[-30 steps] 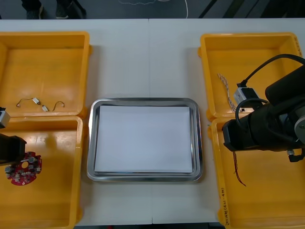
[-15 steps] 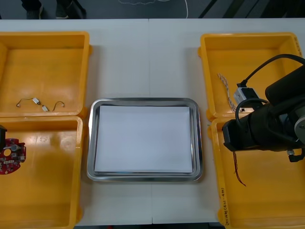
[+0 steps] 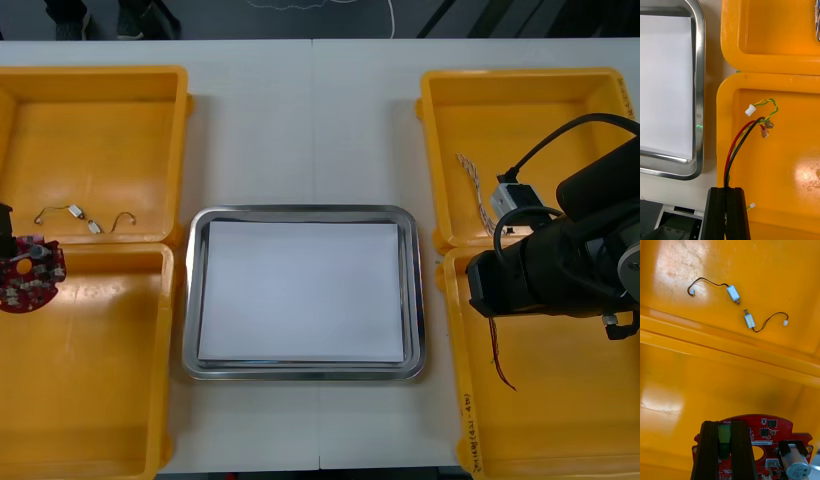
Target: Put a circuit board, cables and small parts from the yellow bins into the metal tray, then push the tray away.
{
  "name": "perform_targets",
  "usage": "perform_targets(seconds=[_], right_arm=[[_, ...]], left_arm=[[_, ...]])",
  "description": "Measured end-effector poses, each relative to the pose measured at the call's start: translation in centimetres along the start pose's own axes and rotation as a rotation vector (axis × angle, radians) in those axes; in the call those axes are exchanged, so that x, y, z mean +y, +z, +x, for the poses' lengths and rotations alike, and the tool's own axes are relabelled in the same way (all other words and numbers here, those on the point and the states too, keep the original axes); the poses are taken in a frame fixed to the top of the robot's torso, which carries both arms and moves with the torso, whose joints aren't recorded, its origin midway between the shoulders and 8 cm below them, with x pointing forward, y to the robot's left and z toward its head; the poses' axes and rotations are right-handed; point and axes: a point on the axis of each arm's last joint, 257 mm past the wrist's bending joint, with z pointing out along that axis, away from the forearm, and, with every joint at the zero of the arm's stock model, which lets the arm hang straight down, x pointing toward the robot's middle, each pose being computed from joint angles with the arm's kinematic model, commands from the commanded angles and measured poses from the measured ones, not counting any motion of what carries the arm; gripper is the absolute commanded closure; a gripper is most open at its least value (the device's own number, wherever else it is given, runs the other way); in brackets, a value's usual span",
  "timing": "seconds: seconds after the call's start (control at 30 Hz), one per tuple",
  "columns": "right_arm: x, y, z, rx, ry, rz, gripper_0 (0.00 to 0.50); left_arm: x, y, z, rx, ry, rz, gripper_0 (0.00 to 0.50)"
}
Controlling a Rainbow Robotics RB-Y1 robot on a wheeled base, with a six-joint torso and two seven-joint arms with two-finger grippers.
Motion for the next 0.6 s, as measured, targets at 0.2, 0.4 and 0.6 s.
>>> perform_targets(seconds=[0.2,0.4,0.6], right_arm=[[0.0,0.0,0.0,0.0,-0.001,0.0,0.5],[0.0,0.0,0.0,0.0,-0.001,0.0,0.5],[0.0,0.0,0.0,0.0,-0.001,0.0,0.5]], left_arm=[[-3.3,0.1,0.0,0.047,-0.038,0.036,0.5],[-6.7,0.3,0.0,0.07,0.057,0.059,0.5],[-10.1,1.1,1.2,0.128,0.038,0.06,0.5]])
